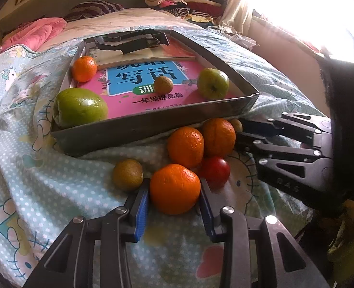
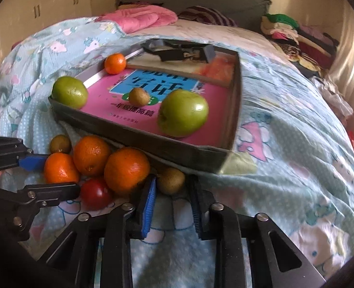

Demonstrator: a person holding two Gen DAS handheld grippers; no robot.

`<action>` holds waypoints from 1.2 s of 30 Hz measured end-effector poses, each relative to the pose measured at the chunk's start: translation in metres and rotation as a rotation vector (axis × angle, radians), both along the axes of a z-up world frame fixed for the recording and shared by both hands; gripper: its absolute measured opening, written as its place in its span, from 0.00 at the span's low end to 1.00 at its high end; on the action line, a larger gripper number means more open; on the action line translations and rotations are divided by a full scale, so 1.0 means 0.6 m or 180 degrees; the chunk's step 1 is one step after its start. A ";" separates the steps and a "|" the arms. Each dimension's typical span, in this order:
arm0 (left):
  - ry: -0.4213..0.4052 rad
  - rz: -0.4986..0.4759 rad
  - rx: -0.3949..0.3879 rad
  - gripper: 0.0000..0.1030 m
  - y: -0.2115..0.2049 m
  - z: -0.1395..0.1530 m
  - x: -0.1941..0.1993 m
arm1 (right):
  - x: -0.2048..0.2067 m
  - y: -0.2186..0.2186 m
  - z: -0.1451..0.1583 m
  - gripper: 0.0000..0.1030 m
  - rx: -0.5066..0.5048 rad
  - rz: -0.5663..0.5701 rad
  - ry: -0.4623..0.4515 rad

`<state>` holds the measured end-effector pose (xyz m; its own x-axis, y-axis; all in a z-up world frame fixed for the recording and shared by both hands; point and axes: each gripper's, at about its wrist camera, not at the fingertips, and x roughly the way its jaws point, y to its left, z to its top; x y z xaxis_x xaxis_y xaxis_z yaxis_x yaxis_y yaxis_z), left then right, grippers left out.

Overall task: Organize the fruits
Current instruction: 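Move the left tool toward a mandarin while the right tool approaches a small brown fruit, then close the left tool on the mandarin while the right tool grasps the brown fruit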

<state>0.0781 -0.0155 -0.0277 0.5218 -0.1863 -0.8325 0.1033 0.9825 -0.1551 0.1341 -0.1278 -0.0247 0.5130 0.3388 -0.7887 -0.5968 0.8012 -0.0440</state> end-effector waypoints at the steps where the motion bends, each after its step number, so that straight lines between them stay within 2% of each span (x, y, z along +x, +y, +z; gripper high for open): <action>1: 0.0001 -0.0001 0.0004 0.37 0.000 -0.001 0.001 | 0.001 -0.003 -0.001 0.25 0.0039 -0.0014 0.0009; 8: 0.0008 0.0010 0.0064 0.36 -0.005 0.000 0.008 | -0.013 -0.029 0.010 0.24 0.0321 -0.0185 0.0044; 14: 0.0004 0.0084 0.0016 0.35 -0.002 0.004 0.009 | -0.029 -0.044 0.020 0.24 0.0533 -0.0288 0.0028; 19: -0.0008 0.0111 -0.0120 0.35 0.011 0.023 -0.001 | -0.041 -0.046 0.036 0.24 0.0634 -0.0249 -0.0027; 25: -0.0097 0.0214 -0.0159 0.35 0.019 0.055 -0.010 | -0.048 -0.054 0.059 0.24 0.0751 -0.0265 -0.0093; 36: -0.0167 0.0314 -0.0227 0.35 0.027 0.084 0.001 | -0.040 -0.063 0.089 0.24 0.0842 -0.0310 -0.0222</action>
<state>0.0790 0.0005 0.0225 0.5831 -0.1896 -0.7899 0.0165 0.9750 -0.2218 0.1102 -0.1654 0.0287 0.6031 0.4745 -0.6412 -0.5192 0.8438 0.1361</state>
